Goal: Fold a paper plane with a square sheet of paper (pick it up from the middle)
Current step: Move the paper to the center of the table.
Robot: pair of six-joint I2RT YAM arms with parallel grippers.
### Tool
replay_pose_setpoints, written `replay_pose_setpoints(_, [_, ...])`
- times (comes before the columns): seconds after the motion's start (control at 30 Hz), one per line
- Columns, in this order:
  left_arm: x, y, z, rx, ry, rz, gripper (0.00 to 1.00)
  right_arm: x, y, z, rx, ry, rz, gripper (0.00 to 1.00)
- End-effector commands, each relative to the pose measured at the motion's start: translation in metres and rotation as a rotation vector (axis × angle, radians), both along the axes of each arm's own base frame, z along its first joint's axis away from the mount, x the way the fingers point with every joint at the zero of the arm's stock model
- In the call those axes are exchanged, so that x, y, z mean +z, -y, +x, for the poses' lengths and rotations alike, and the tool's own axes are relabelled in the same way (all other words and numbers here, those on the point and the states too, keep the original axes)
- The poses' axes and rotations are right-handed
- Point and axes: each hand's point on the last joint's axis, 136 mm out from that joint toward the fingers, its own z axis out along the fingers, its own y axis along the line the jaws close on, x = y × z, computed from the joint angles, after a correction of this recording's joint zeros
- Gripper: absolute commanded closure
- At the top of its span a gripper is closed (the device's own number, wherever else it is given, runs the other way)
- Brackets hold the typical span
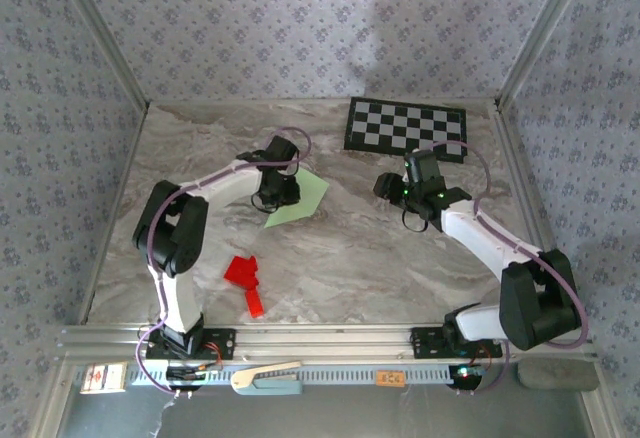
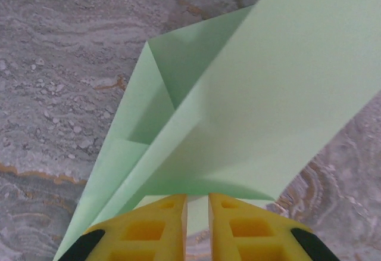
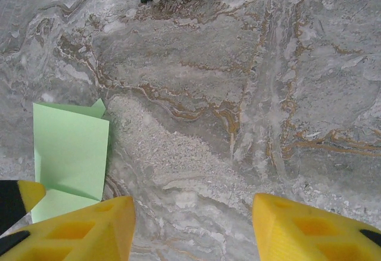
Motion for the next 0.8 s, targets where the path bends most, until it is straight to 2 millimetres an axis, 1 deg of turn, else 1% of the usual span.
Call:
replay_pose_setpoints(0.0, [-0.006, -0.008, 0.009, 0.005, 0.017, 0.025, 0.84, 0.003, -0.005, 0.002, 0.001, -0.001, 0.013, 0.44])
replay_pose_setpoints(0.23, [-0.025, -0.020, 0.013, 0.036, -0.006, 0.052, 0.86, 0.001, -0.007, 0.002, 0.010, -0.012, 0.011, 0.44])
replay_pose_setpoints(0.4, [-0.033, -0.020, 0.012, 0.032, -0.020, 0.039, 0.88, -0.003, -0.012, 0.003, 0.025, -0.026, 0.013, 0.44])
replay_pose_setpoints(0.57, [-0.034, -0.006, 0.008, -0.018, -0.037, -0.013, 0.89, -0.006, -0.016, 0.003, 0.038, -0.040, 0.016, 0.44])
replay_pose_setpoints(0.63, [-0.034, 0.003, 0.004, -0.044, -0.045, -0.038, 0.89, -0.009, -0.020, 0.003, 0.047, -0.051, 0.021, 0.45])
replay_pose_setpoints(0.77, [-0.034, 0.027, -0.004, -0.091, -0.055, -0.078, 0.89, -0.017, -0.031, 0.003, 0.077, -0.083, 0.048, 0.46])
